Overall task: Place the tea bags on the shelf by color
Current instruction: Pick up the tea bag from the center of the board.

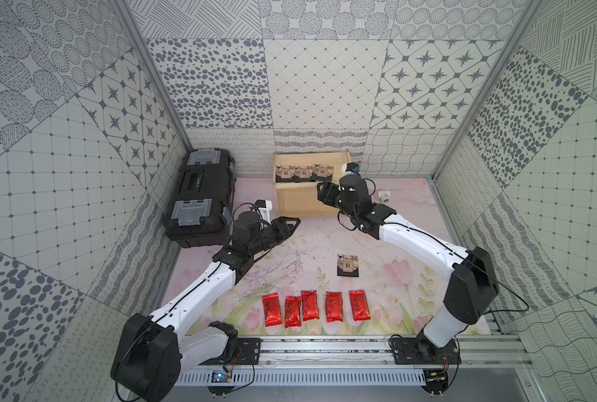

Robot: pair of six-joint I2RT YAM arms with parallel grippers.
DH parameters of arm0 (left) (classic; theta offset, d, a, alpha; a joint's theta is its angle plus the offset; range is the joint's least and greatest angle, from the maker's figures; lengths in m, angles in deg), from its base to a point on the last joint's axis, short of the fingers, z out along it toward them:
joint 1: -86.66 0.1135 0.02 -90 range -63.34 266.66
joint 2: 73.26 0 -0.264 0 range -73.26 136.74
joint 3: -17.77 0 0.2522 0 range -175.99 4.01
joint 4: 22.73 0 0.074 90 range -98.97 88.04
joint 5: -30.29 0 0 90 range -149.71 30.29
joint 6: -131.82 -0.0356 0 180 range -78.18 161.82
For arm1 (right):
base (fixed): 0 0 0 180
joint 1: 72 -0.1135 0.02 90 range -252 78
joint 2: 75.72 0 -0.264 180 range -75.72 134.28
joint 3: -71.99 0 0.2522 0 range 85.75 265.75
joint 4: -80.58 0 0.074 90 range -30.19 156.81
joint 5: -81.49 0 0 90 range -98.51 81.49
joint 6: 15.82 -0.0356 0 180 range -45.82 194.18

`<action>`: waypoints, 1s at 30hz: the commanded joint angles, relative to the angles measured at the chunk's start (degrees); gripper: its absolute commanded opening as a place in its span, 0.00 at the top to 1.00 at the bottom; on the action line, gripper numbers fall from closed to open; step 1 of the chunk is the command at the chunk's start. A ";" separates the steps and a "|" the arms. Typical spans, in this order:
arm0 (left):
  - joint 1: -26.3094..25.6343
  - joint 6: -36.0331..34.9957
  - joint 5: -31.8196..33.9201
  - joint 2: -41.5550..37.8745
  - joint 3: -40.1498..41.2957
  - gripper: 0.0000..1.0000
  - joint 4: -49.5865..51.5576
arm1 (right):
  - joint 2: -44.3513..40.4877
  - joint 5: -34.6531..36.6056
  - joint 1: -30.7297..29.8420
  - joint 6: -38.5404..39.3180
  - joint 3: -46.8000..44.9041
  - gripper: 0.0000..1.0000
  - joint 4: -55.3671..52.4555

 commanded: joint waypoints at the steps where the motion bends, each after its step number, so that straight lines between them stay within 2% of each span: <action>1: -3.93 -3.33 1.51 2.50 -1.78 0.51 1.95 | -6.35 -0.70 -1.14 4.53 -8.04 0.29 5.72; 8: -6.38 -4.73 2.34 5.68 -1.86 0.51 3.28 | -14.78 0.32 -3.51 4.27 -25.31 0.33 6.74; 13: -7.92 -8.71 1.86 7.74 -2.94 0.51 5.54 | -17.48 -1.82 -3.80 6.52 -32.24 0.33 7.62; 17: -10.47 -13.58 1.87 10.00 -3.57 0.52 7.52 | -19.63 1.16 -3.81 6.27 -38.44 0.33 6.16; 21: -13.53 -15.72 -0.10 15.55 -5.01 0.53 7.61 | -20.66 1.94 -2.96 5.48 -43.49 0.34 7.07; 23: -14.69 -15.98 -1.08 19.37 -5.93 0.54 6.31 | -20.31 0.68 -1.73 4.64 -45.44 0.35 8.06; 30: -18.27 -16.66 -5.32 31.72 -13.17 0.56 2.13 | -17.98 -13.18 7.06 -0.40 -52.98 0.40 17.13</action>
